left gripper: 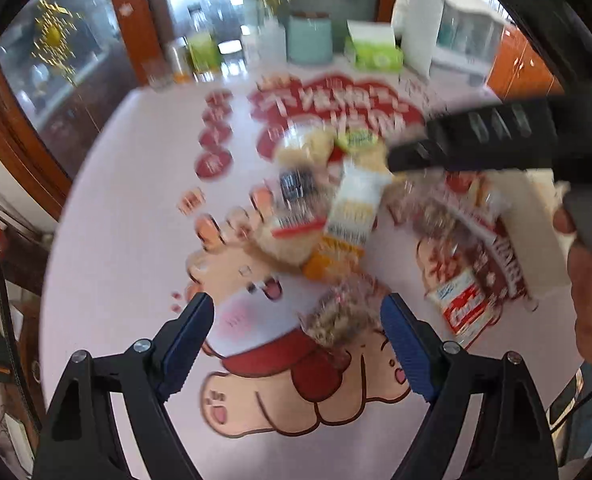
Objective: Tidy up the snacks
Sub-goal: 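Grasp the nut bag with the left tool while the right tool grasps the white-orange bar, then carry both snacks into the white tray and release them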
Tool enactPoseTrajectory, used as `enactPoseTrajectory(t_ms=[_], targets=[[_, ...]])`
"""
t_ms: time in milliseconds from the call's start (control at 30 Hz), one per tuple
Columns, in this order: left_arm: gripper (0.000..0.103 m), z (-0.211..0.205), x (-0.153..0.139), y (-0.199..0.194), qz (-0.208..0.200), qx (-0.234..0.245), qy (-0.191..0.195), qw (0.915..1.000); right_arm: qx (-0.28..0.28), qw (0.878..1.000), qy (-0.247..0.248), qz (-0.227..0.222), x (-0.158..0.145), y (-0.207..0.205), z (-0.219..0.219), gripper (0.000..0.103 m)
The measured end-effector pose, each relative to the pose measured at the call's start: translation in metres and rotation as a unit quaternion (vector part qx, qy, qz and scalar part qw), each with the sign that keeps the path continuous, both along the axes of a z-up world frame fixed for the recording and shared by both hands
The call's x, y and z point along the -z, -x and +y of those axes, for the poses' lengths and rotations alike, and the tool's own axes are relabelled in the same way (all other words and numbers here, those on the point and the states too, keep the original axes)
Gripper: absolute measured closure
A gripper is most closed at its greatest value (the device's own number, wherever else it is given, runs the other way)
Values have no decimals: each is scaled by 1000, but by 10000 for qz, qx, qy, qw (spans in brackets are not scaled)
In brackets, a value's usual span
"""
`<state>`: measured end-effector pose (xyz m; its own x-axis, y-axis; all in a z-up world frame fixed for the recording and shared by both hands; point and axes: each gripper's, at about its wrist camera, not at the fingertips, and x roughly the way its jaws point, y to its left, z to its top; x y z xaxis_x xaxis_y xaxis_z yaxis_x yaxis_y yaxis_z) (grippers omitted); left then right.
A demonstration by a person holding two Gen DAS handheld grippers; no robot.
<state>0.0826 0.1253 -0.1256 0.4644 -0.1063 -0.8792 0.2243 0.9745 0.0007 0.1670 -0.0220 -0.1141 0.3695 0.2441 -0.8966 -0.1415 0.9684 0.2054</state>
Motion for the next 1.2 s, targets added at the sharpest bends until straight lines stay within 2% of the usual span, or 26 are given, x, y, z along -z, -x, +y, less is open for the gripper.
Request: enactPoseTrajectory(t_ms=[167, 400, 467, 500, 533, 567, 767, 933, 1200], targets=[[18, -4, 45, -11, 380, 84, 362, 9986, 108, 9978, -329, 559, 48, -23, 11, 41], [18, -9, 76, -24, 638, -38, 552, 9964, 231, 9917, -522, 1151, 96, -43, 22, 42], [25, -9, 81, -26, 691, -78, 555, 9960, 194, 9909, -541, 1213, 103, -43, 23, 52], [27, -9, 84, -27, 766, -57, 672, 9948, 149, 9900, -564, 1288, 108, -42, 24, 56], [36, -8, 85, -28, 830, -44, 769, 9936, 153, 9894, -599, 1311, 110, -41, 24, 58], [54, -7, 86, -30, 893, -37, 864, 9922, 167, 9891, -676, 1296, 111, -39, 23, 59], [59, -8, 90, -27, 927, -84, 951, 9911, 212, 9919, -796, 968, 99, -30, 11, 63], [60, 0, 81, -19, 874, -302, 1071, 9899, 306, 9943, -849, 563, 73, -23, -2, 64], [60, 1, 31, -7, 408, -306, 1114, 9925, 369, 9924, -1157, 196, 33, 5, -32, 64]])
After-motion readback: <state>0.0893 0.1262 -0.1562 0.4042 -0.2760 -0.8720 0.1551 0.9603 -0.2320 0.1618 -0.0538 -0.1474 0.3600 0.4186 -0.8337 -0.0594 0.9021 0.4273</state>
